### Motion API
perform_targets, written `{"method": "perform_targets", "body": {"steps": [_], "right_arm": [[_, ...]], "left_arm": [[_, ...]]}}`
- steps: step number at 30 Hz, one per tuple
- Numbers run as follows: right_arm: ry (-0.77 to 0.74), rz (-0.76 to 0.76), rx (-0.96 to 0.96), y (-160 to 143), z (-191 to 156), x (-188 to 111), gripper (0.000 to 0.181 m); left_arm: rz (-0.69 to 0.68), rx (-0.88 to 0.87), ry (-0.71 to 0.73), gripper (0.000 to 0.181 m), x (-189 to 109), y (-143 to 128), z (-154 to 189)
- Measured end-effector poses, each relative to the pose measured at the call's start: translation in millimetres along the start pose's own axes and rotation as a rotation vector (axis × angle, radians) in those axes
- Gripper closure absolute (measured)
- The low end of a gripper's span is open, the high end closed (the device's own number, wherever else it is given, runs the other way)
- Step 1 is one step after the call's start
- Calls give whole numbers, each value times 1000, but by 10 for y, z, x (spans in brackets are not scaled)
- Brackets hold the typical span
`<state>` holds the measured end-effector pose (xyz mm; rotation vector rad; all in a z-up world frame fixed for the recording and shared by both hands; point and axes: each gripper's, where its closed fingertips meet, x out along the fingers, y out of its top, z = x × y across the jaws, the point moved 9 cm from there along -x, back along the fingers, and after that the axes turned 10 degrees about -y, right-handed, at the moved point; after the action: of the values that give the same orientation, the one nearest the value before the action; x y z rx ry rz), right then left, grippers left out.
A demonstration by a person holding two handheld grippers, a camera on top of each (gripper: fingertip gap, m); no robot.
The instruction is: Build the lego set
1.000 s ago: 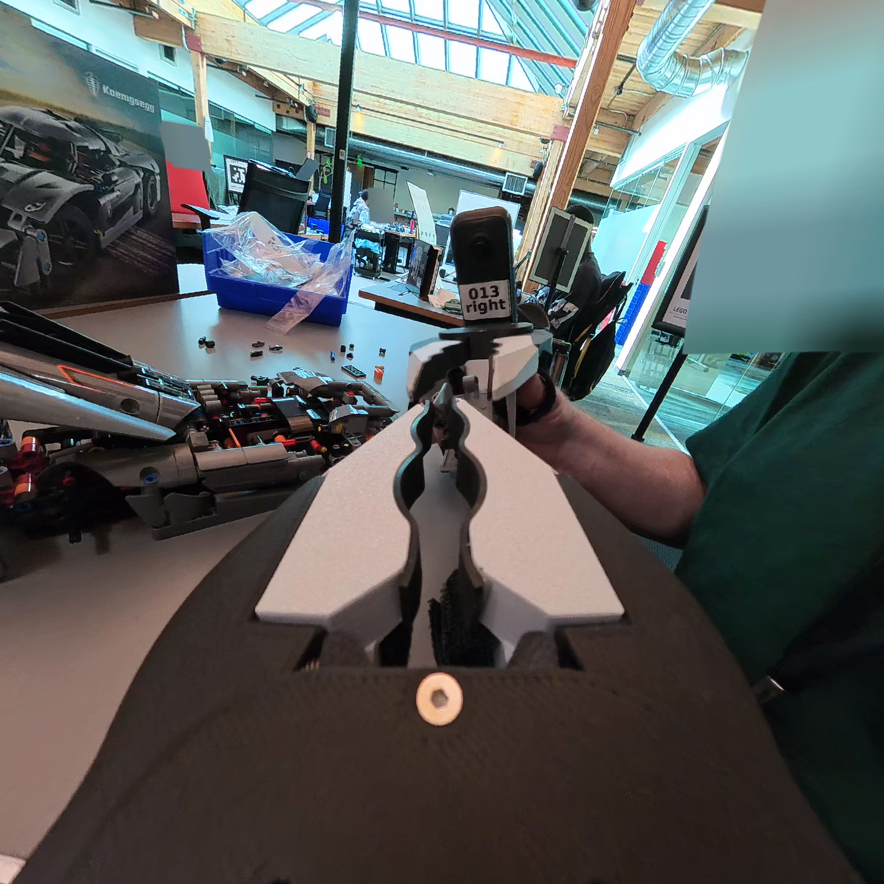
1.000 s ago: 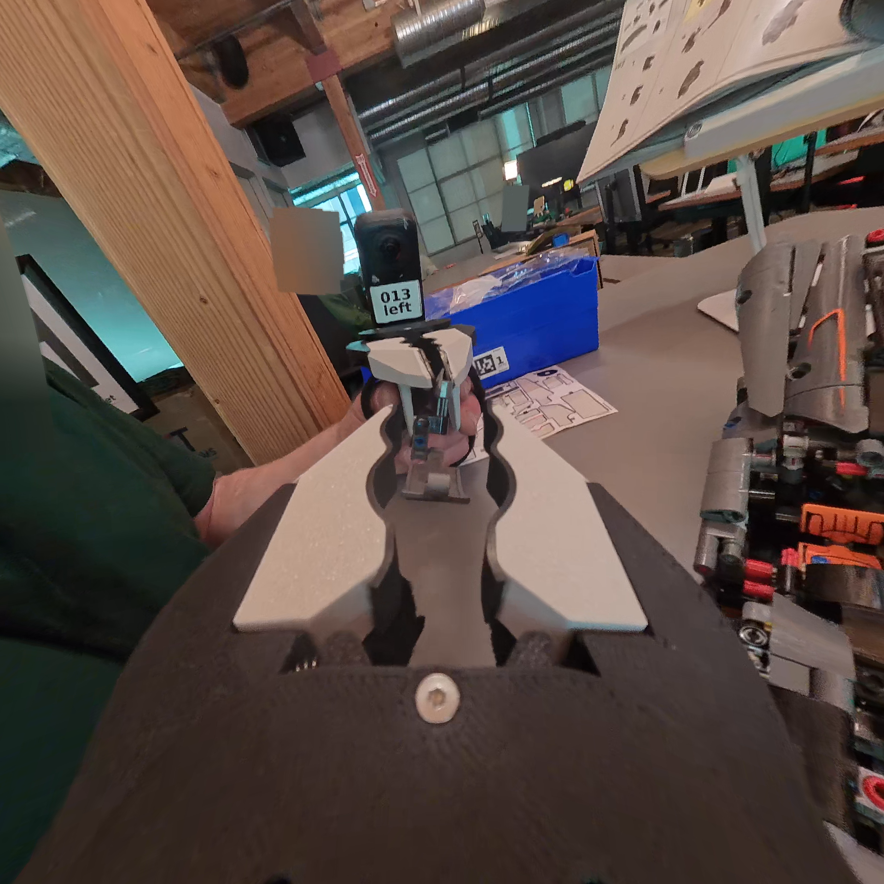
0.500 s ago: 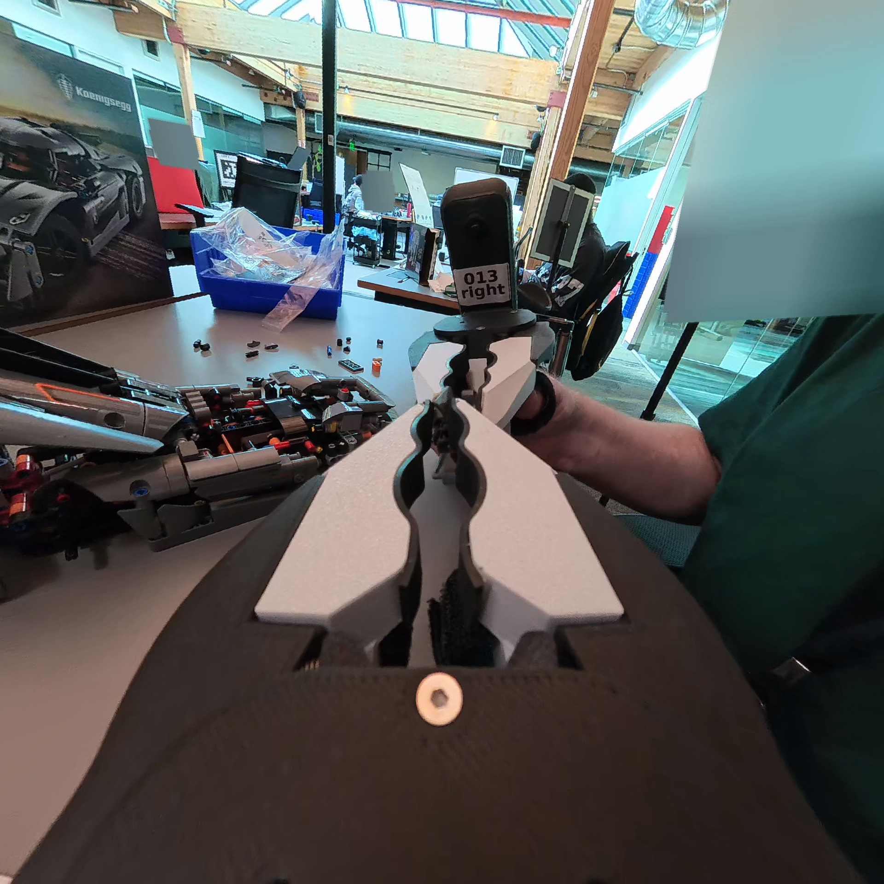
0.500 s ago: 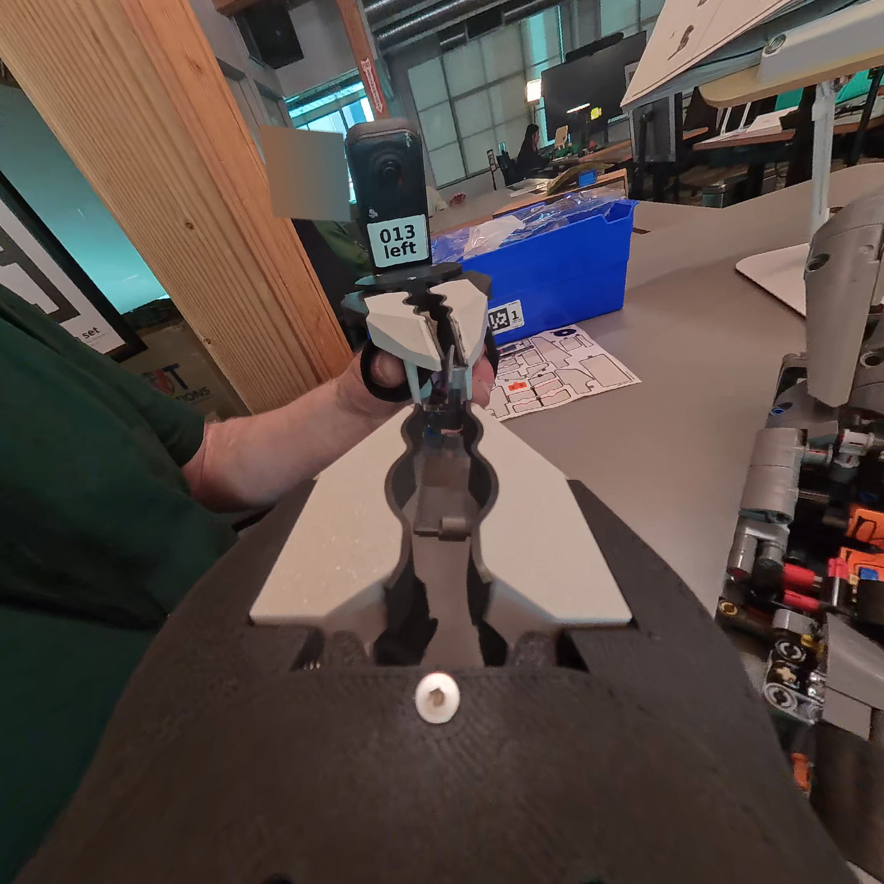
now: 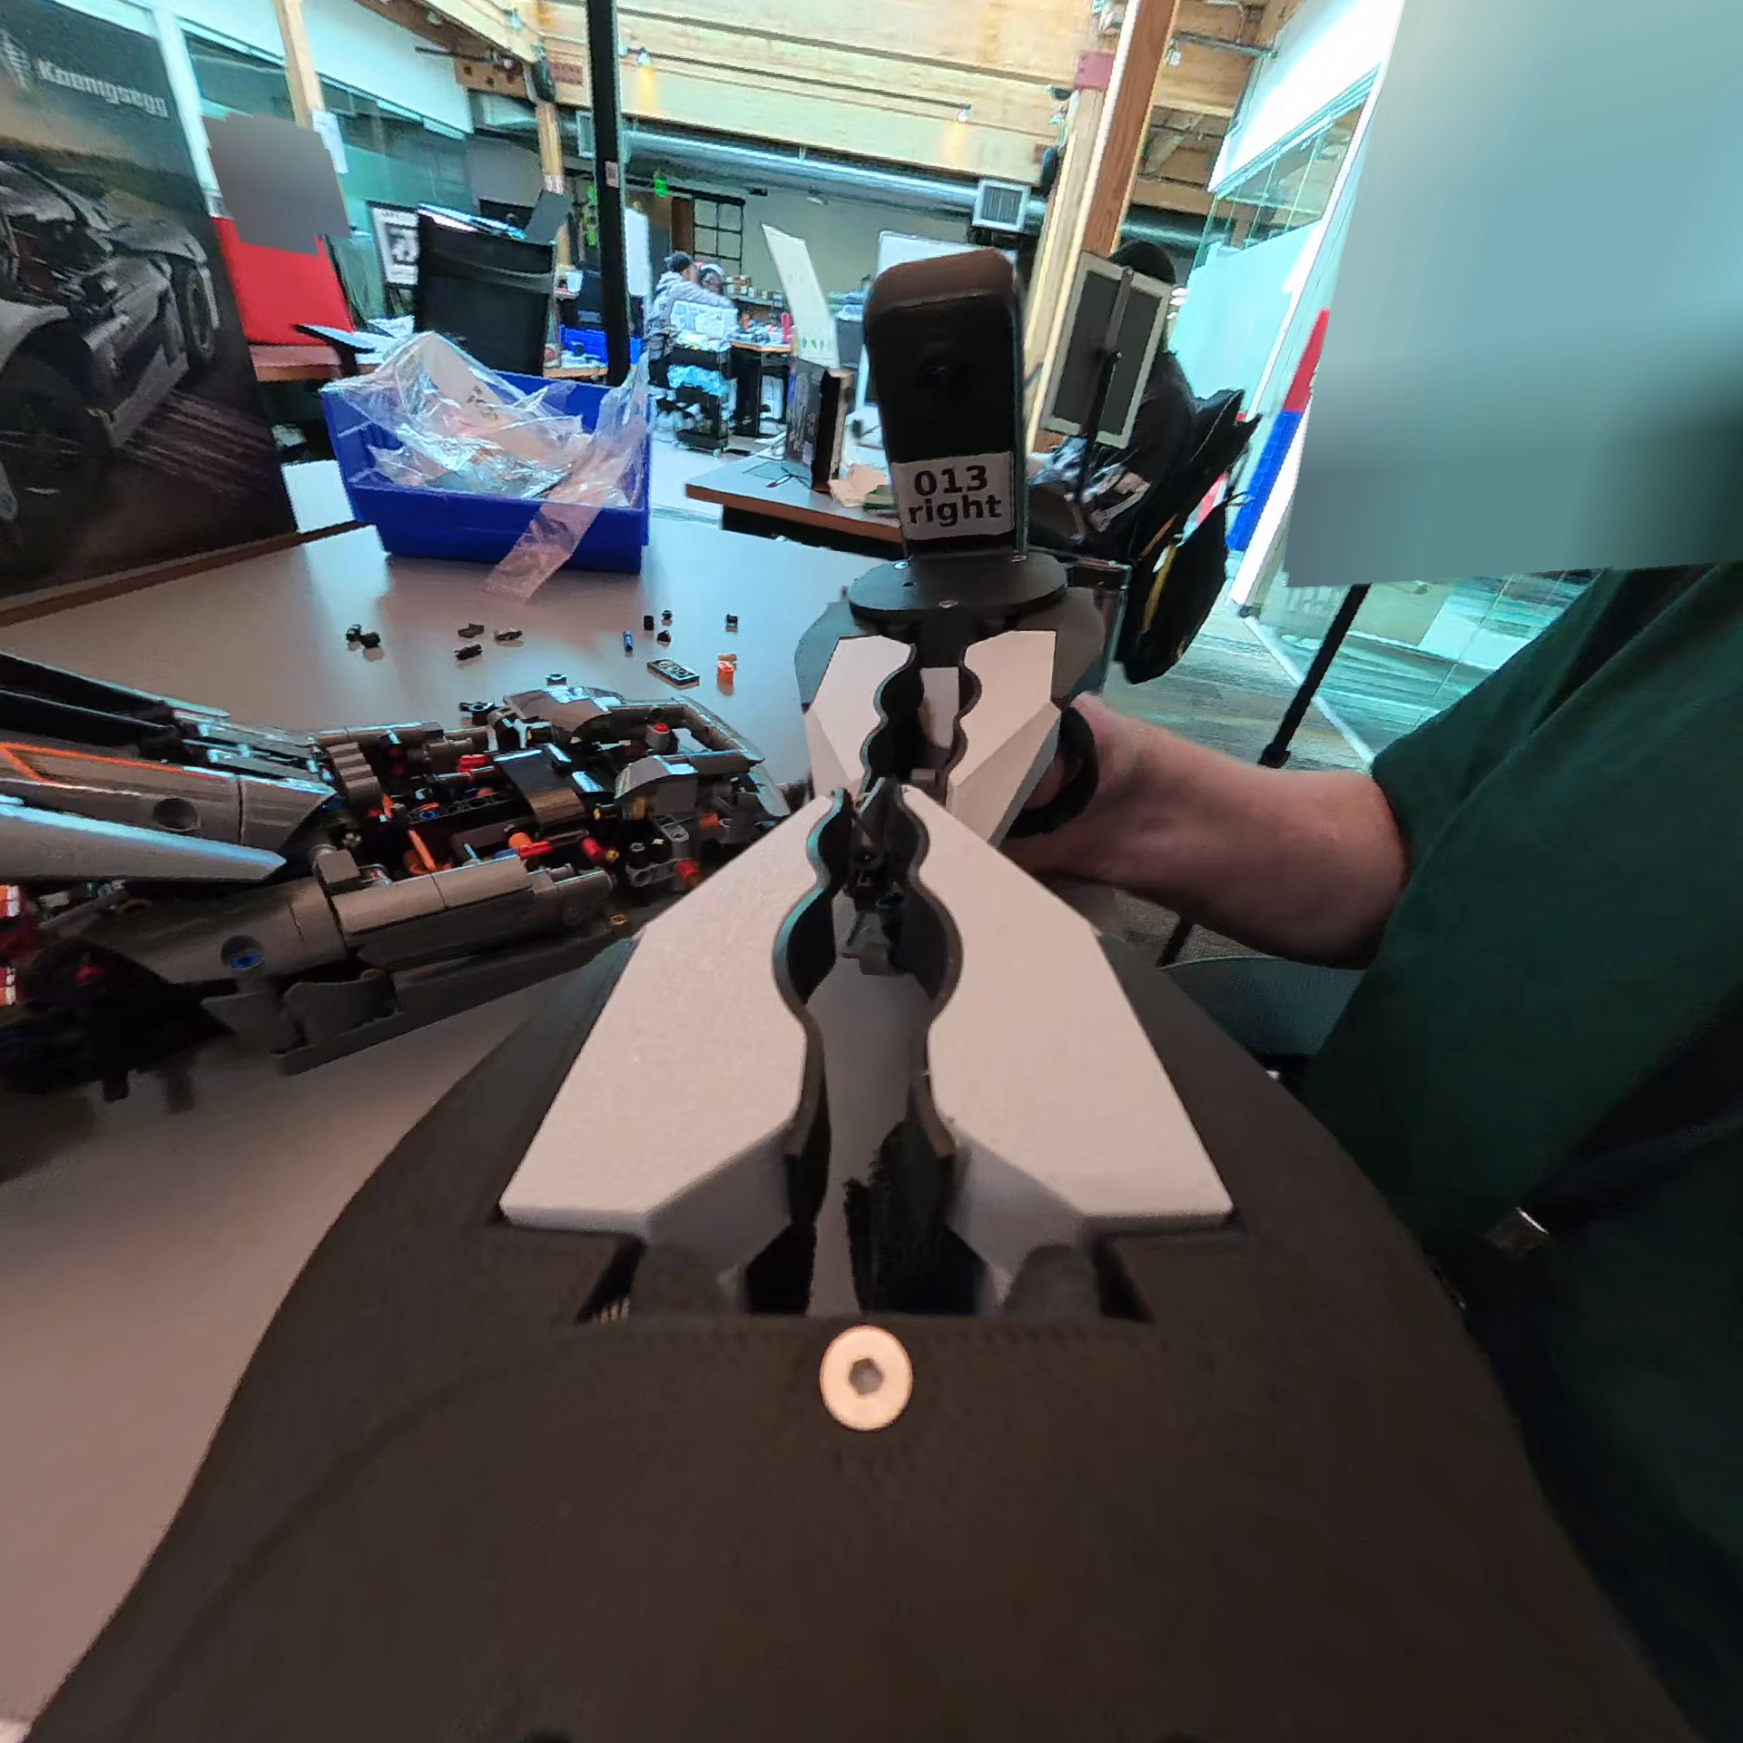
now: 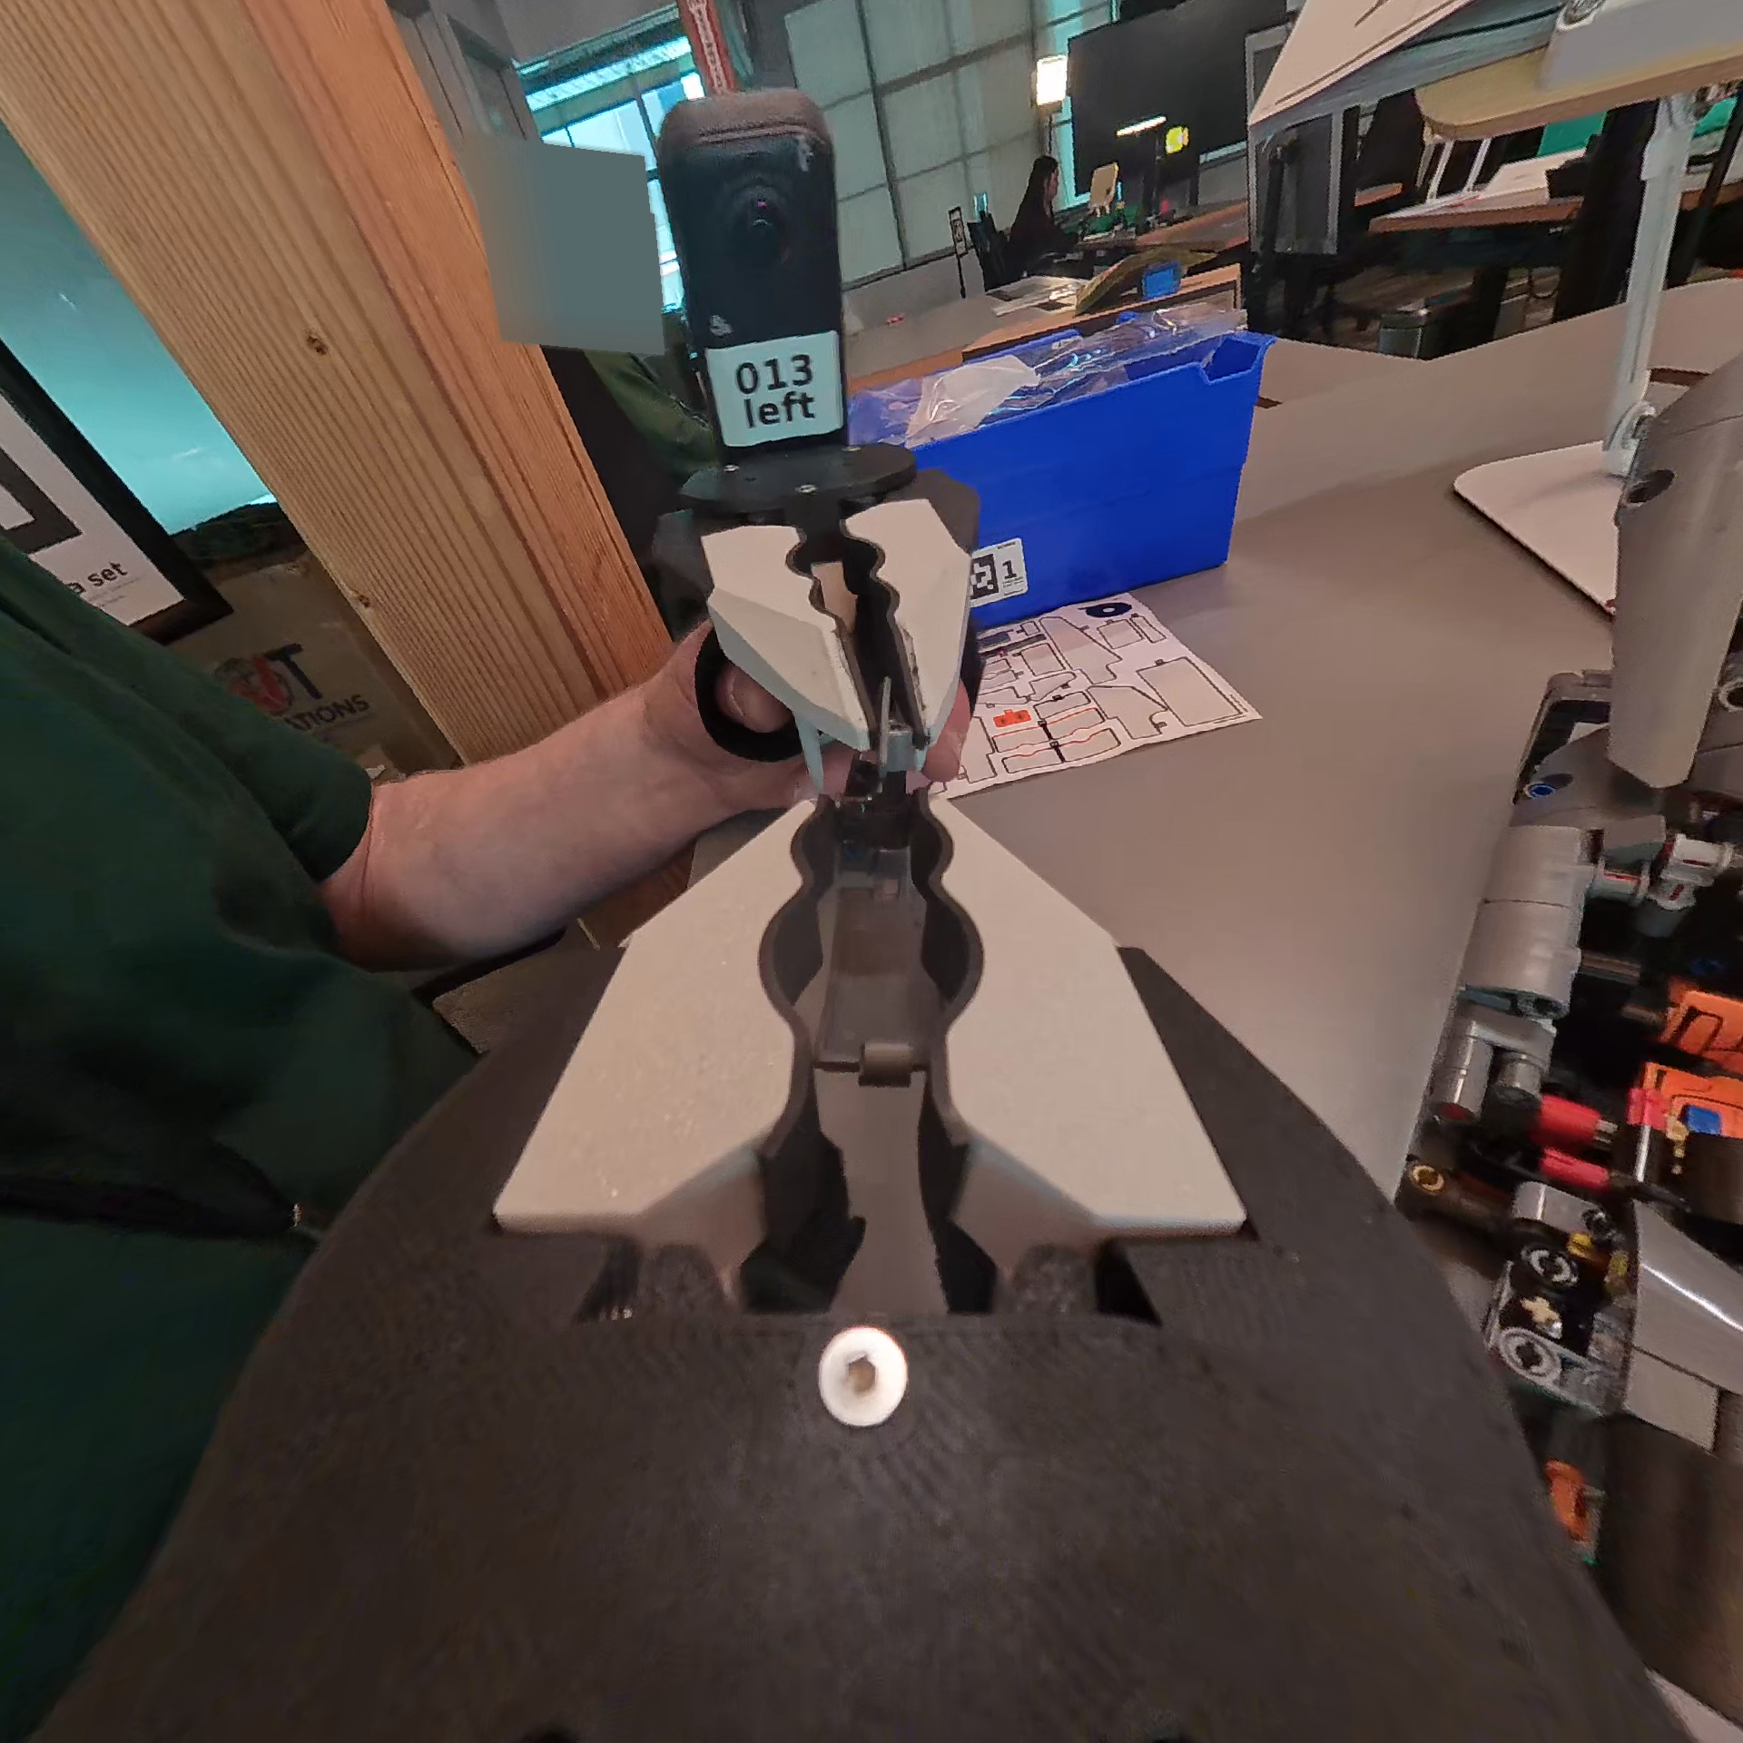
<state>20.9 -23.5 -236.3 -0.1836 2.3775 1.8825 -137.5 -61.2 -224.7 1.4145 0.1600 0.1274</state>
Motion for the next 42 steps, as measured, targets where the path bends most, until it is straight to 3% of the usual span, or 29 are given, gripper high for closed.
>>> {"method": "perform_targets", "body": {"steps": [8,11,13,16,18,22,25,27,31,35,42], "right_arm": [[-21,-1,43,-6,40,-7,167],[-22,-75,22,-47,13,41,168],[-24,-67,32,-43,22,37,167],[-12,-6,109,-14,102,-22,167],[-7,41,177,-3,159,-72,167],[52,123,363,14,239,-172,167],[83,155,464,-14,294,-210,167],[82,177,475,0,306,-250,167],[61,175,471,-25,287,-293,167],[13,189,358,20,207,-303,167],[-55,164,80,117,29,-299,167]], "left_arm": [[-13,-8,74,178,17,27,-9],[184,-19,102,178,-200,192,-53],[70,46,187,177,-276,255,-72],[-57,-3,173,177,-189,241,-49],[-27,-67,186,177,-248,209,-84],[-243,-221,227,177,-202,-113,-197],[-324,-292,214,176,-87,-292,-257],[-419,-330,216,174,-45,-396,-286],[-472,-323,228,160,-8,-419,-300],[-314,-255,219,152,-53,-245,-249],[11,-190,-37,161,38,47,-22]]}}
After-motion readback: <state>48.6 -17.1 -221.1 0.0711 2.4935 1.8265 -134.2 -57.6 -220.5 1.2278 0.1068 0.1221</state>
